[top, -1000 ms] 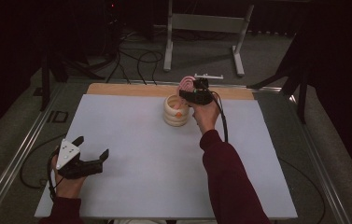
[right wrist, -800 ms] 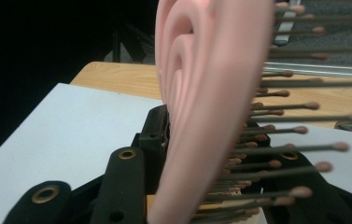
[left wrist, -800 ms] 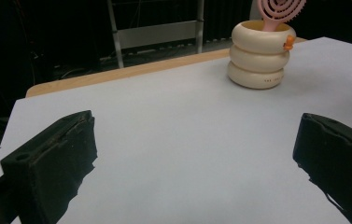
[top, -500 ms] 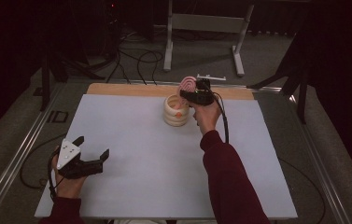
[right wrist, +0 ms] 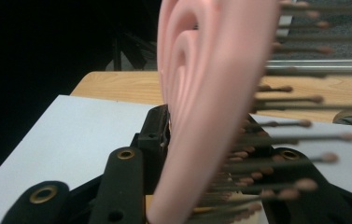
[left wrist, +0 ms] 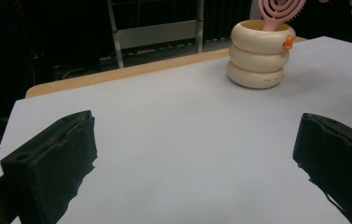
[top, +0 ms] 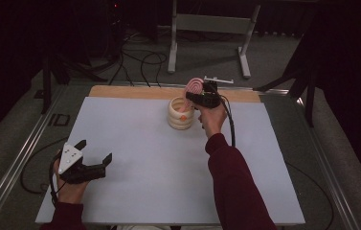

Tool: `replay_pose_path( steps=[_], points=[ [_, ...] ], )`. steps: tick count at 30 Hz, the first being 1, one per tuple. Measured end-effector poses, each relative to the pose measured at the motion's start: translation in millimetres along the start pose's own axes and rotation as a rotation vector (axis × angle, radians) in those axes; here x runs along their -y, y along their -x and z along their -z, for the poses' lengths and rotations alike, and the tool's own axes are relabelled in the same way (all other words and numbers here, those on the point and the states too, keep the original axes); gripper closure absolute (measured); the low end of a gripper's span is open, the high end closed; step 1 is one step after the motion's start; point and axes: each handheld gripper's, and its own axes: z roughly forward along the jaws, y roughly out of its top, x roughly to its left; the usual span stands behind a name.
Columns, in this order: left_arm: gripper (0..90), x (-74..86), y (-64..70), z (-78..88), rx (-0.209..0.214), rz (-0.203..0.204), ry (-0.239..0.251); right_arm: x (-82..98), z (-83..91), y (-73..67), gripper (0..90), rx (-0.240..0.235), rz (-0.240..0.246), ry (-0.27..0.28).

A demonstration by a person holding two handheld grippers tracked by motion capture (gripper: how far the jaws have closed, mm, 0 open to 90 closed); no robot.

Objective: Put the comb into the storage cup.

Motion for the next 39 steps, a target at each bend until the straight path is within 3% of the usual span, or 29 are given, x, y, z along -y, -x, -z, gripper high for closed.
replay_pose_path(
  steps=[10, 15, 19, 22, 27, 30, 39],
  points=[
    [0.2, 0.1, -0.2, 0.2, 0.000, 0.000, 0.000, 1.8, 0.3, 2.5, 52.5, 0.044, 0.045, -0.010],
    [0.3, 0.2, 0.3, -0.3, 0.002, -0.001, 0.000, 2.2, -0.2, 2.1, 45.3, 0.040, 0.077, -0.025],
    [0.2, 0.2, 0.3, -0.3, 0.001, 0.000, 0.000, 2.6, 0.3, 1.7, 44.9, 0.047, 0.101, -0.029],
    [0.2, 0.3, 0.3, -0.4, 0.002, -0.001, -0.001, 2.1, 1.4, 1.4, 29.2, 0.045, 0.138, -0.035],
    [0.2, 0.6, 0.5, -1.0, 0.002, -0.001, -0.004, 1.5, 2.9, 1.2, 17.4, 0.015, 0.152, -0.068],
    [0.2, 0.4, 0.8, -1.2, 0.003, -0.003, -0.002, 2.2, 4.4, -0.5, 10.8, 0.023, 0.179, -0.072],
    [0.2, 0.3, 0.8, -1.2, 0.001, -0.004, -0.002, 1.2, 12.6, -0.6, 9.1, 0.012, 0.210, -0.067]
  ],
)
